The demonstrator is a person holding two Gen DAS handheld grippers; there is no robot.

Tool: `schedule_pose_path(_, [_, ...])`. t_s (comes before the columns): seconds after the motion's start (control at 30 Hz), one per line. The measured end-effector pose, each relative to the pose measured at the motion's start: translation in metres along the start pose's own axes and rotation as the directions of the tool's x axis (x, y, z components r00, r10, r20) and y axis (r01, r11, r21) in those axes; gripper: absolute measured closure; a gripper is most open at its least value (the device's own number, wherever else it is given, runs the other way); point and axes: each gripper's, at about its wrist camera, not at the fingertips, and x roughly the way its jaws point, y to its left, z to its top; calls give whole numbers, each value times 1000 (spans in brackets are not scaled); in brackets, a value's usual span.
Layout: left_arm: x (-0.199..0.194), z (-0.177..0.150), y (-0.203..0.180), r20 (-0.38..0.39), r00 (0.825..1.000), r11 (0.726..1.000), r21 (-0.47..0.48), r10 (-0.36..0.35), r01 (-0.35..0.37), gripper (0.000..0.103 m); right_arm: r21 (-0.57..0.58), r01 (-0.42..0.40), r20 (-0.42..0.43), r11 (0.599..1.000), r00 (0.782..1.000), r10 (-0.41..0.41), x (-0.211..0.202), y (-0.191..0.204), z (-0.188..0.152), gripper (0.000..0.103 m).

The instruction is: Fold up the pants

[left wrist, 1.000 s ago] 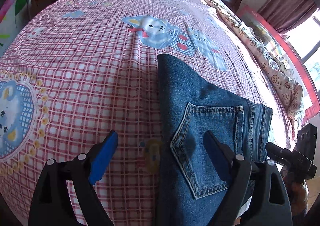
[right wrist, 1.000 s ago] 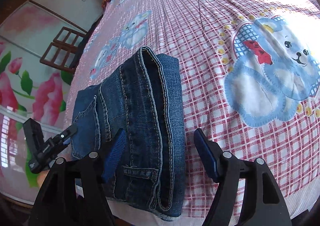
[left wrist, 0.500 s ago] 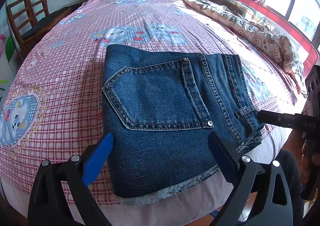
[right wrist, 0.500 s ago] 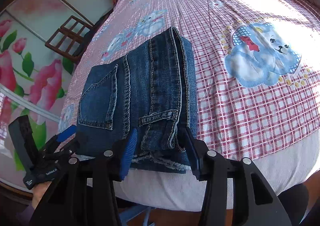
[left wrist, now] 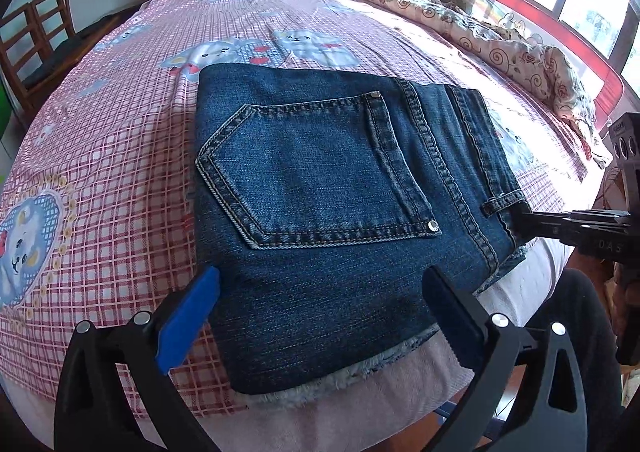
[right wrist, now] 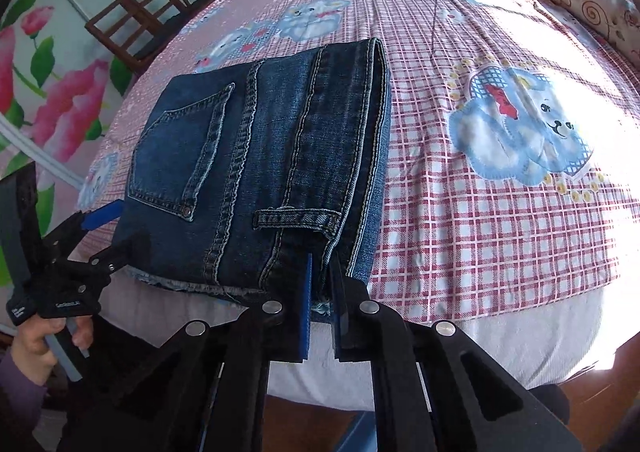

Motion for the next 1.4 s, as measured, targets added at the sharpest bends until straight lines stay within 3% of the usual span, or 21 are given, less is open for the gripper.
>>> schedule_pose_path(0.1, [4, 1, -3, -6, 1000, 1000, -4, 16, -16, 2, 94, -66, 30, 993, 998, 64, 8, -17, -4, 97])
schedule_pose_path(0.23, [6, -1, -7, -7, 999, 999, 11, 46, -46, 2, 174, -114, 12, 978, 993, 114, -13, -27, -2, 94])
schedule_pose_path(0.37, [5, -1, -5, -9, 999, 999, -3, 48, -48, 2, 105, 54, 100, 993, 993, -65, -52, -12, 12, 94])
schedule_pose_path(0.43, [6, -1, -5, -10, 999, 999, -11, 49, -49, 2, 28, 59, 148, 998, 987, -63, -60, 7, 30, 94])
schedule_pose_path(0.5, [6, -1, -5, -12, 998, 998, -10, 56, -56, 2, -89, 136, 170, 987, 978, -120, -53, 35, 55, 94])
schedule_pose_path(0.53, [7, -1, -5, -12, 998, 998, -11, 59, -59, 2, -144, 190, 185, 971, 969, -162, -46, 48, 67, 76])
schedule_pose_path(0.57, [7, -1, -6, -13, 998, 998, -13, 60, -60, 2, -175, 248, 210, 953, 955, -210, -38, 58, 79, 46])
schedule_pose_path(0.6, [6, 0, -5, -14, 998, 998, -19, 58, -58, 2, -195, 297, 226, 935, 941, -251, -28, 66, 90, 37])
schedule_pose_path(0.67, [6, 1, -3, -15, 999, 998, -39, 47, -48, 2, -219, 355, 232, 909, 924, -305, -10, 71, 106, 35])
schedule_pose_path(0.73, [6, 1, 0, -15, 999, 997, -61, 36, -37, 2, -195, 325, 190, 925, 938, -290, 6, 66, 121, 35])
schedule_pose_path(0.77, [7, 2, 2, -15, 999, 997, -69, 32, -33, 2, -169, 274, 150, 947, 956, -250, 13, 62, 126, 37])
schedule_pose_path(0.8, [7, 2, 2, -16, 999, 997, -76, 30, -31, 2, -146, 222, 111, 964, 972, -207, 20, 56, 129, 49])
schedule_pose_path(0.83, [7, 2, 3, -17, 999, 996, -82, 28, -30, 2, -154, 231, 90, 961, 972, -219, 25, 57, 129, 79])
schedule_pose_path(0.87, [8, 2, 4, -16, 1000, 996, -87, 26, -27, 2, -176, 223, 89, 959, 974, -210, 26, 60, 125, 98])
schedule_pose_path(1.07, [9, 2, 5, -16, 1000, 995, -94, 25, -27, 2, -195, 275, 138, 942, 958, -251, 14, 58, 119, 103])
schedule_pose_path(1.33, [12, 3, 5, -20, 999, 994, -101, 30, -32, 2, -215, 309, 99, 926, 950, -294, 34, 46, 120, 103])
schedule_pose_path(1.4, [13, 3, 4, -22, 999, 994, -100, 34, -36, 2, -180, 290, 98, 940, 956, -277, 30, 42, 120, 103])
